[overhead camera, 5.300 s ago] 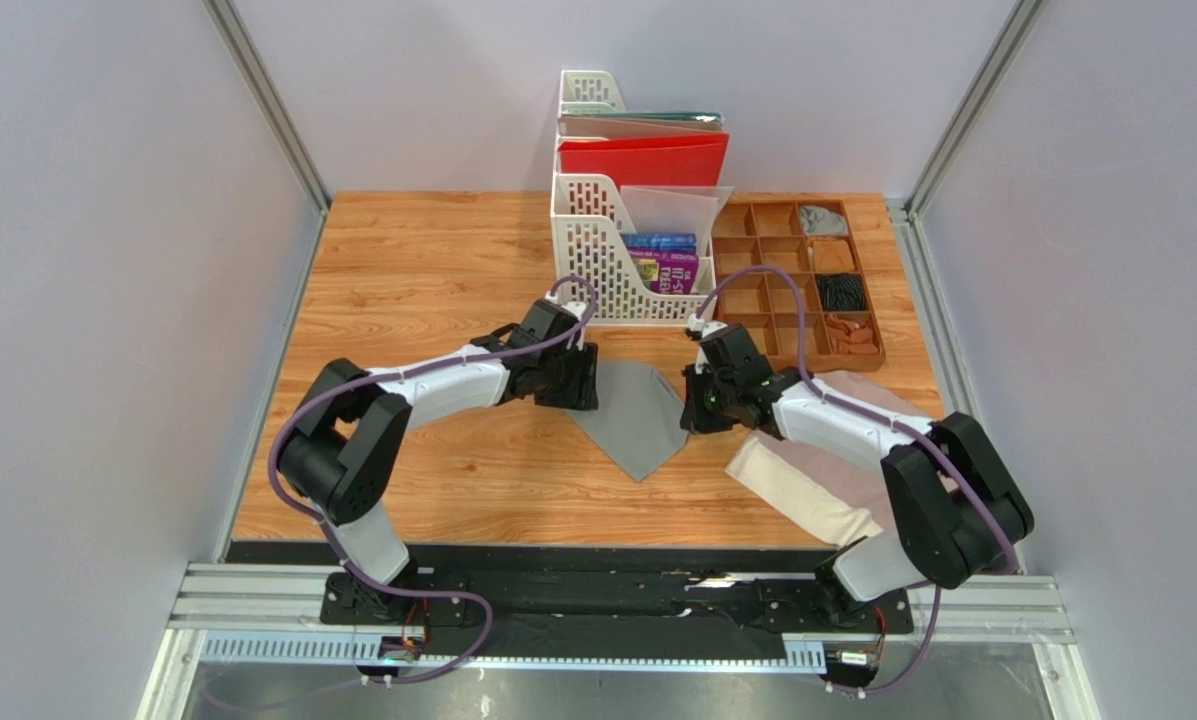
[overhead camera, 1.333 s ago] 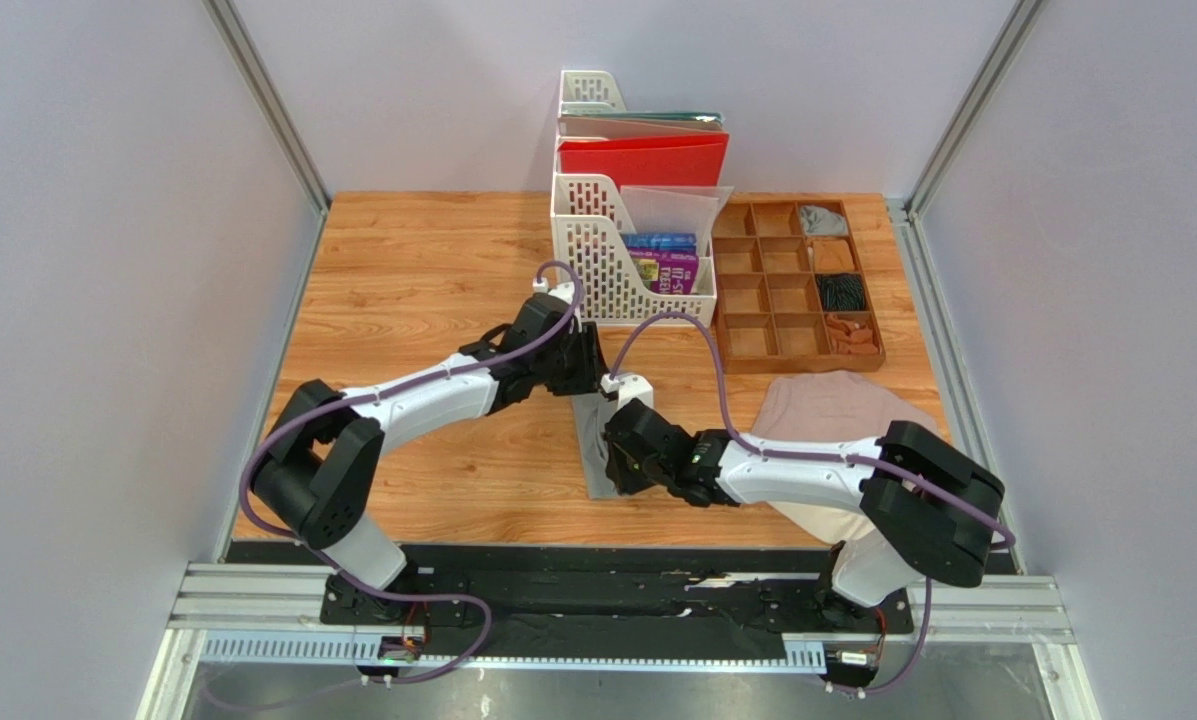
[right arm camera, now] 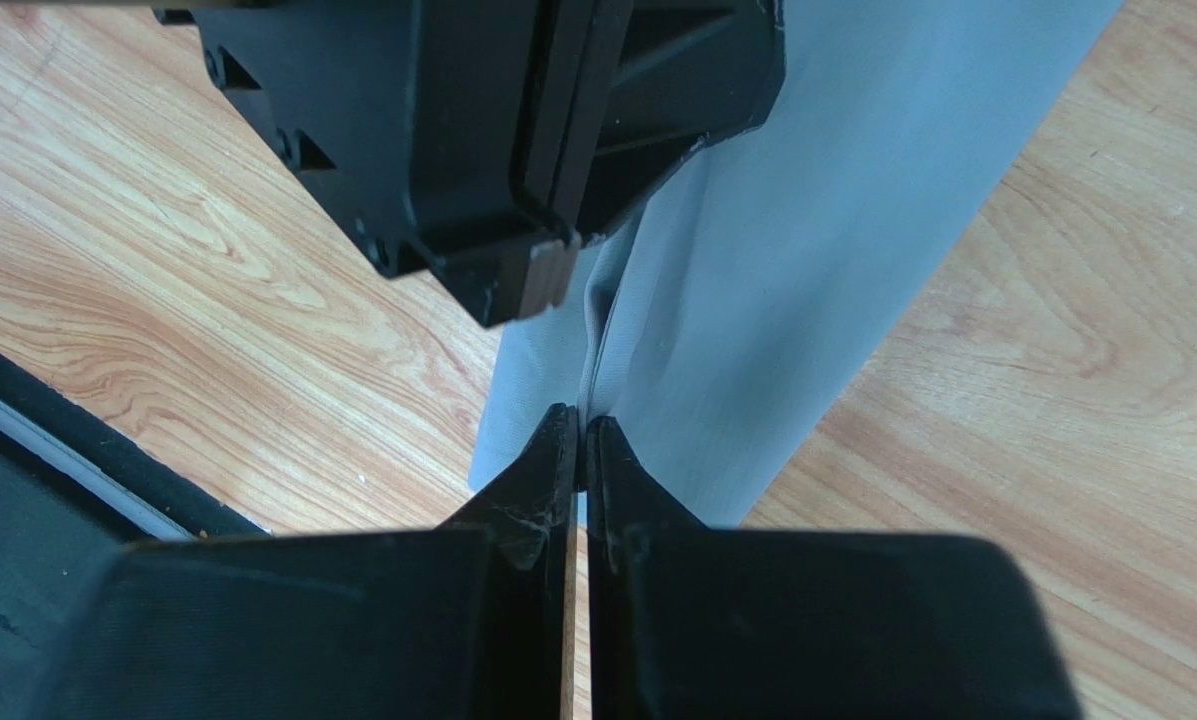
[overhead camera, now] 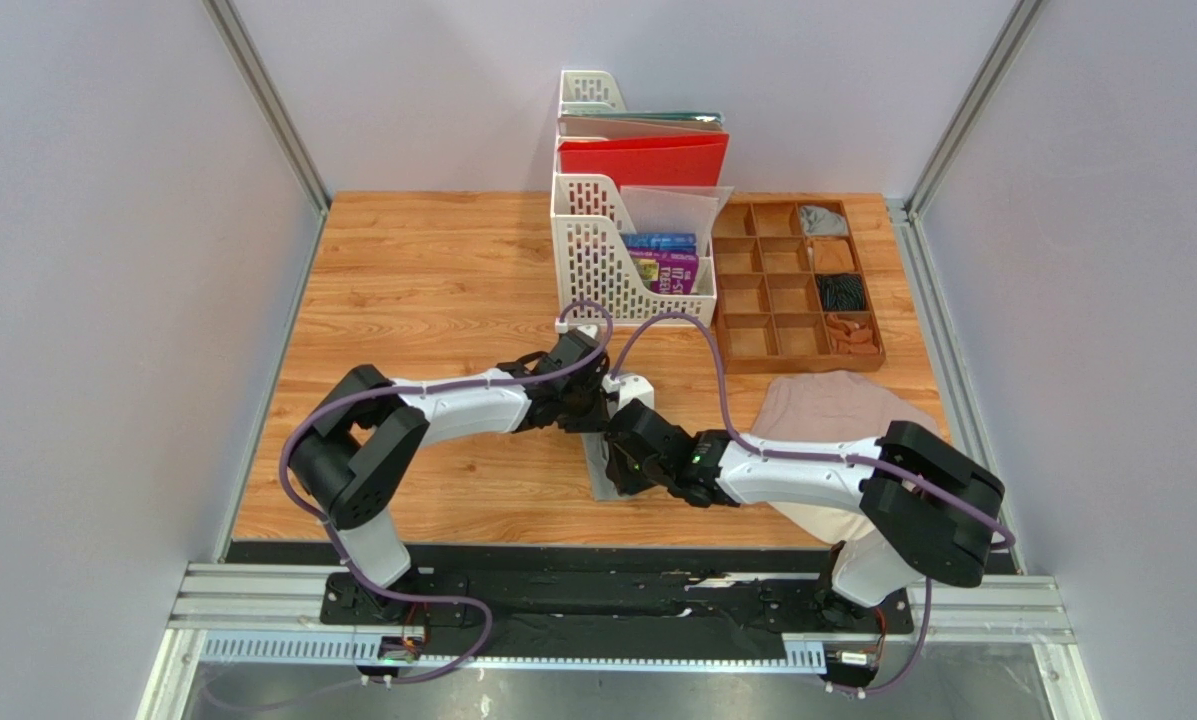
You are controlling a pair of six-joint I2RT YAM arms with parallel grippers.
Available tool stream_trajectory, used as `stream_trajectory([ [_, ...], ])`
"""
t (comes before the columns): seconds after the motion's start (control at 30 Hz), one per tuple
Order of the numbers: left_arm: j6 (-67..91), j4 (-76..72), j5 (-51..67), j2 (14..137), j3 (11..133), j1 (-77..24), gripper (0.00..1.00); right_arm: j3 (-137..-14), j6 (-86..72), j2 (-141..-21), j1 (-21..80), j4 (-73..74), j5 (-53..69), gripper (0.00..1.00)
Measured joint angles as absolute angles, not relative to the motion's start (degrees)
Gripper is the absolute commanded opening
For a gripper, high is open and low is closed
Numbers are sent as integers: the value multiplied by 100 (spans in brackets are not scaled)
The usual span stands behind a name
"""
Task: Roll the underwear
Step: Fold the underwear at the center of the board.
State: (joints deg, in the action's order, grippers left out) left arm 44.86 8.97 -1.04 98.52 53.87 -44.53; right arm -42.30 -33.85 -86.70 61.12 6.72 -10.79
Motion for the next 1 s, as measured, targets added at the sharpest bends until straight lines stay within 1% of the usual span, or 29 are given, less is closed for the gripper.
stream_trajectory([
  [0.17, 4477, 976, -217, 9852, 5443, -4504, 22, -4230, -3385, -8670, 6112, 674, -1079, 0],
  [0.27, 4466, 1048, -314, 9861, 5507, -4515, 16, -4230, -3385, -8670, 6112, 672, -1076, 0],
  [0.37, 4458, 1122, -379, 9894, 5577, -4534, 15, -4230, -3387, -8672, 6112, 672, -1076, 0],
  [0.5, 4449, 1179, -464, 9922, 5601, -4554, 10, -4230, -3387, -8672, 6112, 676, -1076, 0],
  [0.57, 4445, 1181, -473, 9933, 5605, -4563, 9, -4230, -3387, -8672, 6112, 676, -1074, 0],
  [0.6, 4445, 1179, -478, 9946, 5612, -4565, 5, -4230, -3387, -8672, 6112, 676, -1072, 0],
  [0.7, 4442, 1181, -489, 9966, 5623, -4574, 0, -4230, -3387, -8670, 6112, 679, -1059, 0],
  [1.0, 4438, 1131, -510, 9929, 5610, -4609, 0, -4230, -3385, -8670, 6149, 731, -1105, 0],
])
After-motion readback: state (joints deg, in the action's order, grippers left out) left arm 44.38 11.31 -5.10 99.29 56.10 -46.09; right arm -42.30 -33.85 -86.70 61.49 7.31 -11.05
